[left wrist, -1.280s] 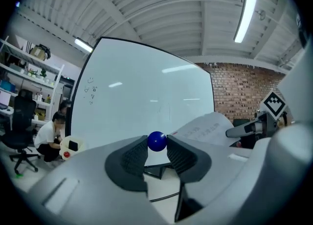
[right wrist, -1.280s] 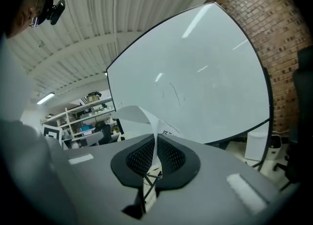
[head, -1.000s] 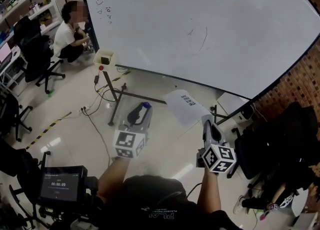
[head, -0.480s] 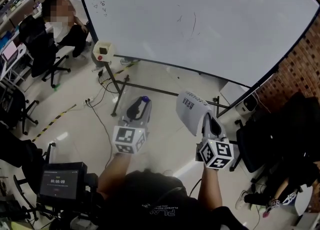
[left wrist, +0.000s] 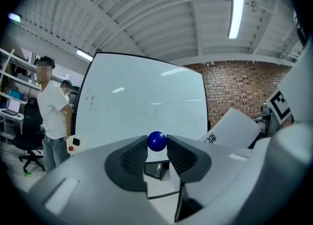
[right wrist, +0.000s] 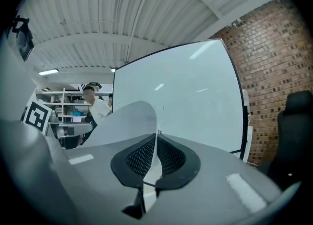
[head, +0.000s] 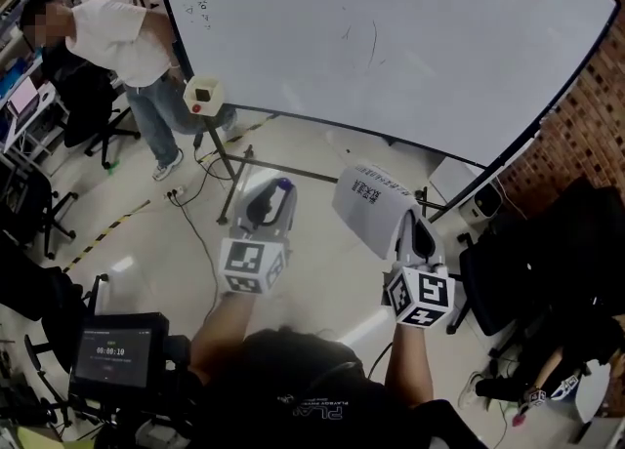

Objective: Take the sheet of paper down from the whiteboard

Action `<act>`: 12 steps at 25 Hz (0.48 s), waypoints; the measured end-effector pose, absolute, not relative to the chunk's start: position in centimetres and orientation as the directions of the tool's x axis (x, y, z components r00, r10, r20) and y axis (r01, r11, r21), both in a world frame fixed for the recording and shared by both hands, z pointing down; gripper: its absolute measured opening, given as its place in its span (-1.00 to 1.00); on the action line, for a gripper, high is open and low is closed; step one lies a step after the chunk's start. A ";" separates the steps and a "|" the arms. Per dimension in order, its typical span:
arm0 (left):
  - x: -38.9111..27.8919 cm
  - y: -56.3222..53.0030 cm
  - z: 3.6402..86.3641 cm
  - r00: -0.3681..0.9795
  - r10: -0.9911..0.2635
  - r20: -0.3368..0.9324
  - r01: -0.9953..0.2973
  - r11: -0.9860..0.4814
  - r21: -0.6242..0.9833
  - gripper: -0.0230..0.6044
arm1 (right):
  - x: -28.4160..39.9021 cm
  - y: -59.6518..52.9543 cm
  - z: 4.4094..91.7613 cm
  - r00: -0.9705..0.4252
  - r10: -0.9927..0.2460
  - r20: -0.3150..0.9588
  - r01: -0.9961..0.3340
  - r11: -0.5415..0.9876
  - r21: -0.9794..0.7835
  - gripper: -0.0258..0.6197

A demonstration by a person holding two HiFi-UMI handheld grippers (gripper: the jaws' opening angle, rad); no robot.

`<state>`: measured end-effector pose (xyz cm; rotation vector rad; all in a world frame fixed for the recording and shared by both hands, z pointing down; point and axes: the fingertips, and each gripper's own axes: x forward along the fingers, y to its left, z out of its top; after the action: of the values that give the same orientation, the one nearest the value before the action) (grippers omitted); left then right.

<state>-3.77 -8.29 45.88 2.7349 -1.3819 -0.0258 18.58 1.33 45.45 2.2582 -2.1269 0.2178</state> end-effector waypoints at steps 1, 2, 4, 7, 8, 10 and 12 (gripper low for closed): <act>-3.6 -8.2 45.8 0.594 -0.804 0.019 -0.803 -0.591 0.075 -0.54 | 18.6 1.4 45.2 0.062 -0.991 0.118 -0.996 -0.070 -0.059 -0.88; -3.5 -8.1 45.7 0.594 -0.804 0.017 -0.803 -0.591 0.074 -0.54 | 18.6 1.5 45.0 0.068 -0.991 0.113 -0.996 -0.073 -0.047 -0.88; -3.4 -7.8 45.4 0.593 -0.805 0.013 -0.803 -0.591 0.071 -0.54 | 18.6 1.7 44.6 0.073 -0.992 0.102 -0.997 -0.077 -0.029 -0.88; -3.3 -7.5 44.9 0.592 -0.806 0.006 -0.804 -0.591 0.064 -0.54 | 18.4 1.9 44.2 0.072 -0.993 0.088 -0.997 -0.074 -0.020 -0.88; -3.2 -7.5 44.8 0.592 -0.806 0.004 -0.804 -0.591 0.062 -0.54 | 18.3 2.0 44.1 0.070 -0.994 0.085 -0.997 -0.072 -0.019 -0.88; -3.2 -7.5 44.6 0.591 -0.807 0.002 -0.805 -0.590 0.059 -0.54 | 18.1 1.9 44.0 0.065 -0.995 0.080 -0.998 -0.067 -0.017 -0.88; -3.2 -7.6 44.5 0.590 -0.807 0.001 -0.806 -0.589 0.058 -0.54 | 17.7 1.8 43.9 0.060 -0.995 0.077 -0.998 -0.062 -0.015 -0.88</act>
<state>-3.22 -7.60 44.47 2.7548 -1.3984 -0.0388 17.73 1.78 43.91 2.2566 -2.1225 0.1026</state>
